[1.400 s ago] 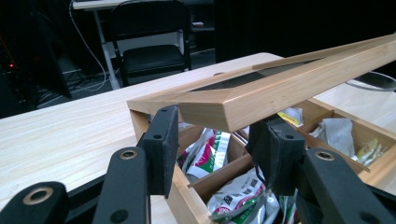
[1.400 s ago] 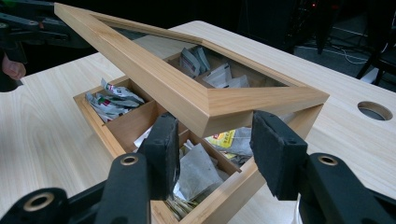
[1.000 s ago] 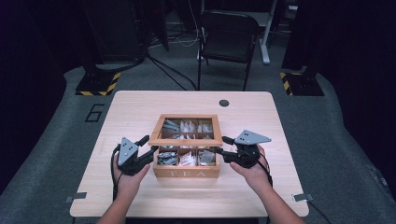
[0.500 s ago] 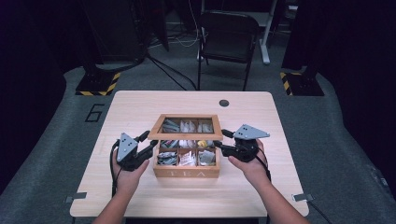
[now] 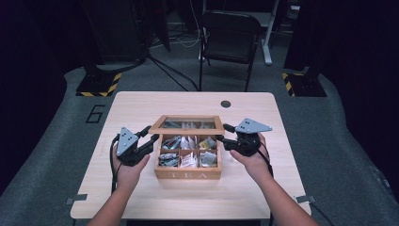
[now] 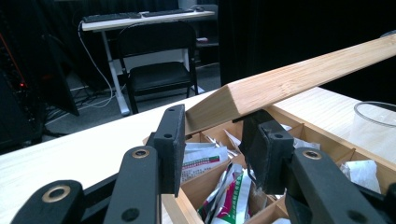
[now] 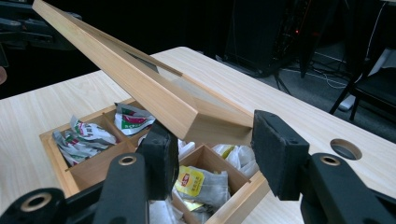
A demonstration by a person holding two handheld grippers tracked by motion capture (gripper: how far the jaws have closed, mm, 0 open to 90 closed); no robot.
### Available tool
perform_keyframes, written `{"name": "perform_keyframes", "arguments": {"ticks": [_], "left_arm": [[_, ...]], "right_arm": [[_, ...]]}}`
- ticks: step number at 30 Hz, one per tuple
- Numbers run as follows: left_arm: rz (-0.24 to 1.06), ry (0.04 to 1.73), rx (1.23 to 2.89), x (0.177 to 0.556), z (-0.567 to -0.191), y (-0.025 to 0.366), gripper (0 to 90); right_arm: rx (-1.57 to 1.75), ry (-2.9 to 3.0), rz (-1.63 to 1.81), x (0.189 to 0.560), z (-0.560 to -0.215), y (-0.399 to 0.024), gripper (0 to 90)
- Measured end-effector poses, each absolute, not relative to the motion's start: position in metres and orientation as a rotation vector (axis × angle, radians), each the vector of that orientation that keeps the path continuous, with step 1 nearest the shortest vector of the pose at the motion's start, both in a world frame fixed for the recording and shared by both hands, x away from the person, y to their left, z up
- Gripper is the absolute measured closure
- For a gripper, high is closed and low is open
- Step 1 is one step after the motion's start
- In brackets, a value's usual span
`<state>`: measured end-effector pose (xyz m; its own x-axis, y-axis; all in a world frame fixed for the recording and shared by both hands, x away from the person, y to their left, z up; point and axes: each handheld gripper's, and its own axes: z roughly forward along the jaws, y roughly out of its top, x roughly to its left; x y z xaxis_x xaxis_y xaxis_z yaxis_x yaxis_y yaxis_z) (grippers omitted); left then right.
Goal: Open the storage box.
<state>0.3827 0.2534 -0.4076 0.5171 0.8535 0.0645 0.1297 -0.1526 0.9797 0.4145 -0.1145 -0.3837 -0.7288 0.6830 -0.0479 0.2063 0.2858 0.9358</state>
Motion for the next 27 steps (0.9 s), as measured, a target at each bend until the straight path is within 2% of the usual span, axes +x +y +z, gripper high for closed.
{"name": "perform_keyframes", "arguments": {"ticks": [27], "left_arm": [[0.771,0.868,1.593,0.405,-0.385,0.254,60.5]], "right_arm": [[0.801,2.063,1.416,0.437,-0.365,-0.108,52.5]]}}
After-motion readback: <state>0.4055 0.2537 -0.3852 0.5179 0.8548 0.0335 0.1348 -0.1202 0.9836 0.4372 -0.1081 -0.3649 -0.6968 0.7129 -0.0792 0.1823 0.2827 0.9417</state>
